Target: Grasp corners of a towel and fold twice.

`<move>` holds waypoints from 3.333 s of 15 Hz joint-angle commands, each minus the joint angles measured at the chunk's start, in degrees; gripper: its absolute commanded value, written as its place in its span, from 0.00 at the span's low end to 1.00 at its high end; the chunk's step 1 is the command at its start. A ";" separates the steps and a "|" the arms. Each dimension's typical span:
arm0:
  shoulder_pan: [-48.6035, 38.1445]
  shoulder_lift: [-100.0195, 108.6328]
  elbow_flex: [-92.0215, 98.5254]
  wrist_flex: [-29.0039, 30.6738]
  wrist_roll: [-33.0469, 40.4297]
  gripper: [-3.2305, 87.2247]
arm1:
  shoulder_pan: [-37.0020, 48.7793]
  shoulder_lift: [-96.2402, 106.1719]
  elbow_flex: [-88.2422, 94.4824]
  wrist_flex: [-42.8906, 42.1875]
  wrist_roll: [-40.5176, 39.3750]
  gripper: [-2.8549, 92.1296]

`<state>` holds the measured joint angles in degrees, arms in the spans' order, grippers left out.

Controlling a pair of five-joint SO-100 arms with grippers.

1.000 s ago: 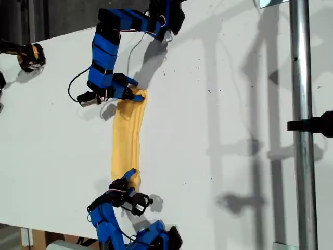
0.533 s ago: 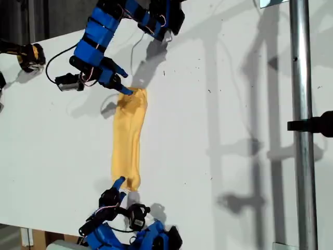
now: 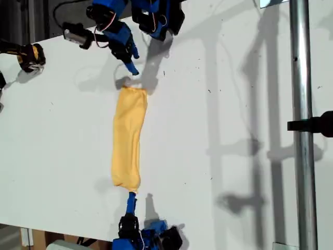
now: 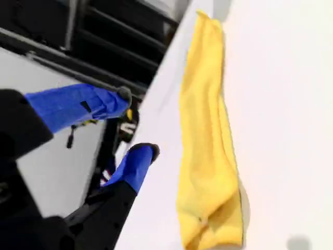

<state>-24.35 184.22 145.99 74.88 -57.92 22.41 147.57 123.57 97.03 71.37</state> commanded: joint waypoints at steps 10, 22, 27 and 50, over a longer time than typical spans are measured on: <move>18.72 15.12 21.36 -14.50 0.88 0.02 | -4.39 40.61 34.98 -14.24 5.19 0.36; 21.45 15.12 23.03 -15.56 -1.85 0.02 | 13.89 -34.98 7.12 -40.08 -8.53 0.40; 21.71 15.12 23.64 -15.12 -3.34 0.02 | 14.33 -55.02 -5.71 -42.54 -8.79 0.43; 23.64 15.12 24.26 -14.94 -3.96 0.02 | -8.61 -38.50 -14.85 12.74 -0.79 0.03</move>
<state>-1.41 198.98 171.04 60.47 -62.05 14.94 106.52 110.13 107.58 69.26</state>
